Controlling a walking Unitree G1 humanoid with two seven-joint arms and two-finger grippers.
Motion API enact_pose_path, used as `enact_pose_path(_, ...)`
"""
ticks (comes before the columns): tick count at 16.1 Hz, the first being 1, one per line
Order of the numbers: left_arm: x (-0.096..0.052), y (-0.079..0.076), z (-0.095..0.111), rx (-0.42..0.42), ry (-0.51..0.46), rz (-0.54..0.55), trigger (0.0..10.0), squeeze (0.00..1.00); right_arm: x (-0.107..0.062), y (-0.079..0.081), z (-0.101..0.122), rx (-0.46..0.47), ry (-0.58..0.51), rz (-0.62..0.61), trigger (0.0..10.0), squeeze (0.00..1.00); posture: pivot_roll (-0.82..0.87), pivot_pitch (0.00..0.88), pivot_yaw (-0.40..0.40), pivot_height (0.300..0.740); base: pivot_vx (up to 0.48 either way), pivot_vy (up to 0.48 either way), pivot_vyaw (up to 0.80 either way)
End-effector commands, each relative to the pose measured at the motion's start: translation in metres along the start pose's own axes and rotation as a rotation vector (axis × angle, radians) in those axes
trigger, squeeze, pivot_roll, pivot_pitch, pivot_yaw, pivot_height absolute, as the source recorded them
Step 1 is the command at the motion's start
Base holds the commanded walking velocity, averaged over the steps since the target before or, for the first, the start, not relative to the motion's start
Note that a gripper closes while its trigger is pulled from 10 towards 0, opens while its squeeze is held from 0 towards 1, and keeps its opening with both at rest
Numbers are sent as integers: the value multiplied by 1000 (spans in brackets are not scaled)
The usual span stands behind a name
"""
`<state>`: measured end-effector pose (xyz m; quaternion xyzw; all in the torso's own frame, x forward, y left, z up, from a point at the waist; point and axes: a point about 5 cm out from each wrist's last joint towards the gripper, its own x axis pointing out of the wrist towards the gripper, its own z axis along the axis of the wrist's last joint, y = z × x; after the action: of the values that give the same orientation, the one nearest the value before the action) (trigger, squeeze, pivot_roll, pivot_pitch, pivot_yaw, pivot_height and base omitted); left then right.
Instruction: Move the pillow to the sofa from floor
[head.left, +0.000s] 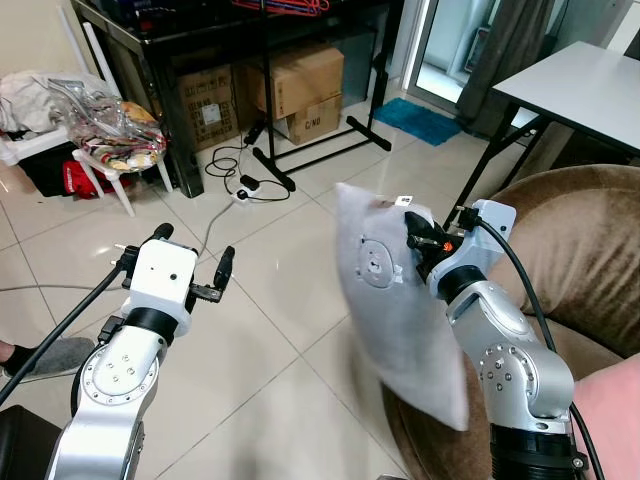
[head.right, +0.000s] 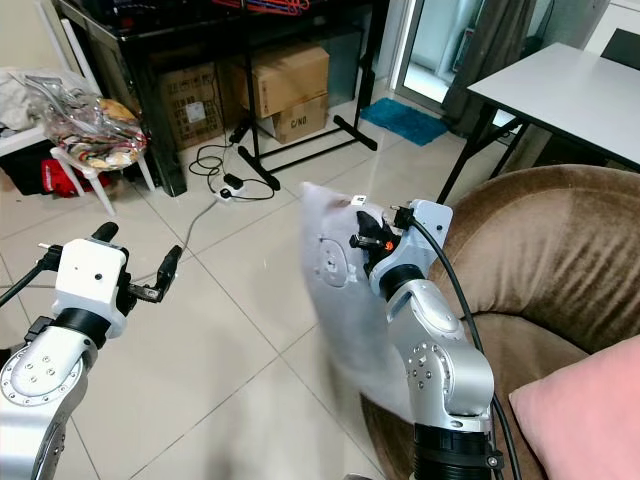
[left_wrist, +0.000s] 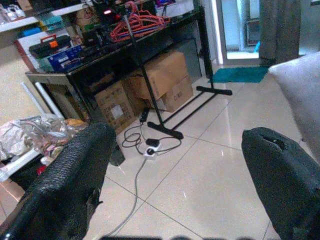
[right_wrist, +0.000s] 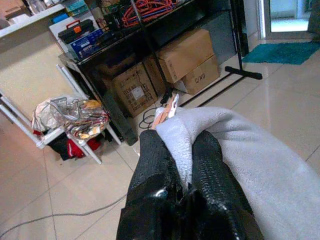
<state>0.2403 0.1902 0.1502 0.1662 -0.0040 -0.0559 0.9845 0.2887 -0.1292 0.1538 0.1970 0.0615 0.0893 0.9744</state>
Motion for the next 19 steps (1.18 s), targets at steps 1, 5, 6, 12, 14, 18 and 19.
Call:
enact_pose_path(1, 1, 2, 1, -4, -2, 19, 10000, 0, 1, 4, 13, -16, -72, 10, 10000, 0, 12, 0, -12, 740, 0, 0, 0)
enact_pose_path(5, 1, 3, 2, 0, -6, 20, 10000, 0, 2, 3, 11, -2, -62, -3, 10000, 0, 10, 0, -9, 740, 0, 0, -400)
enact_pose_path(6, 1, 2, 2, 1, -7, 21, 10000, 0, 2, 3, 11, -2, -59, -5, 10000, 0, 10, 0, -9, 740, 0, 0, -800)
enact_pose_path(12, 1, 1, 4, -27, -17, 8, 10000, 0, 2, 4, 8, -8, -47, -8, 10000, 0, 11, 0, -9, 740, 0, 0, -800)
enact_pose_path(14, 0, 1, 4, -37, -19, 4, 10000, 0, 2, 4, 8, -8, -44, -5, 10000, 0, 14, 0, -13, 740, 0, 0, -800)
enact_pose_path(18, -3, 2, 3, -43, -14, -3, 10000, 0, 2, 6, 6, -4, -38, -2, 10000, 0, 23, 0, -13, 740, 192, 0, -800)
enact_pose_path(19, -3, 3, 3, -44, -13, -4, 10000, 0, 2, 6, 5, -3, -36, -2, 10000, 0, 25, 0, -14, 740, 259, 0, -800)
